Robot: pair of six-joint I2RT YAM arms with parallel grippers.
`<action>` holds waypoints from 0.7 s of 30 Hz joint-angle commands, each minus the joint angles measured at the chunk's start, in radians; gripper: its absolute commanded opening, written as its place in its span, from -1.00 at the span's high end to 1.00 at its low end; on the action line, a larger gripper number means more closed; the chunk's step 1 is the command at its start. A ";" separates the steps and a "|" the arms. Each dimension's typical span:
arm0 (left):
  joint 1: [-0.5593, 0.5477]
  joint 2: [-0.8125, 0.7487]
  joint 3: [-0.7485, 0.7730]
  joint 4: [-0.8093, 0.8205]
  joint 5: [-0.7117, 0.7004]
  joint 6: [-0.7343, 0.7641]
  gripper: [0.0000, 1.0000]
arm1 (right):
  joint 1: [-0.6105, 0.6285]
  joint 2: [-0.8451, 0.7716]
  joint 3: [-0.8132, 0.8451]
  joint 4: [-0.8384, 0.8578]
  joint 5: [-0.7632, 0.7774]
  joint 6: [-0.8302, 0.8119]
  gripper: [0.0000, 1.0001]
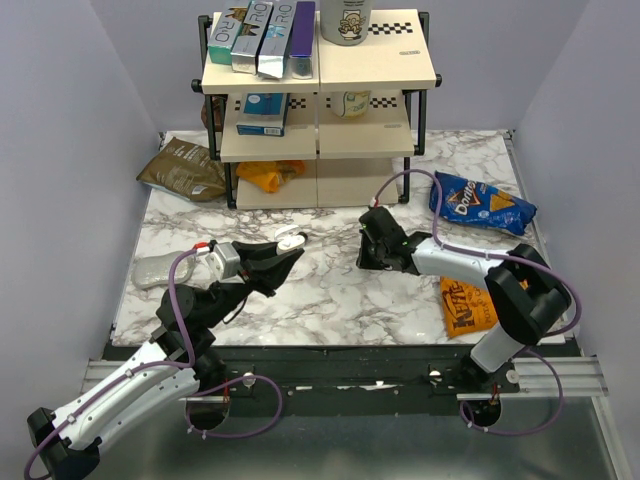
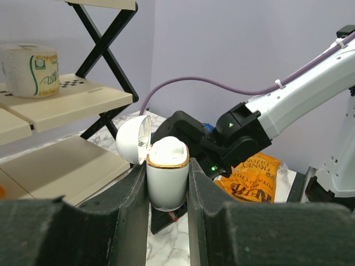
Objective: Insert the wireless bluetooth earbuds into the charging case
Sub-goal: Pick up the earbud from the center of the board.
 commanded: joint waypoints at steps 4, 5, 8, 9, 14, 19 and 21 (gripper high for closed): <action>-0.008 -0.002 0.007 0.035 -0.013 -0.026 1.00 | 0.007 -0.034 -0.091 0.035 -0.034 0.023 0.99; -0.008 0.001 0.005 0.040 -0.012 -0.029 1.00 | 0.009 -0.027 -0.095 0.046 -0.057 0.016 0.99; -0.008 0.014 0.005 0.046 -0.007 -0.038 1.00 | 0.015 0.006 -0.088 0.078 -0.086 0.004 0.99; -0.008 0.015 0.005 0.047 -0.007 -0.038 1.00 | 0.015 0.016 -0.080 0.079 -0.089 0.003 0.99; -0.009 0.011 0.005 0.037 -0.010 -0.037 1.00 | 0.015 0.070 -0.025 0.074 -0.085 -0.028 0.99; -0.009 0.003 0.001 0.026 -0.019 -0.032 1.00 | 0.015 0.113 0.024 0.054 -0.066 -0.065 0.99; -0.009 0.001 -0.001 0.026 -0.021 -0.029 1.00 | 0.015 0.122 0.047 0.046 -0.062 -0.079 0.99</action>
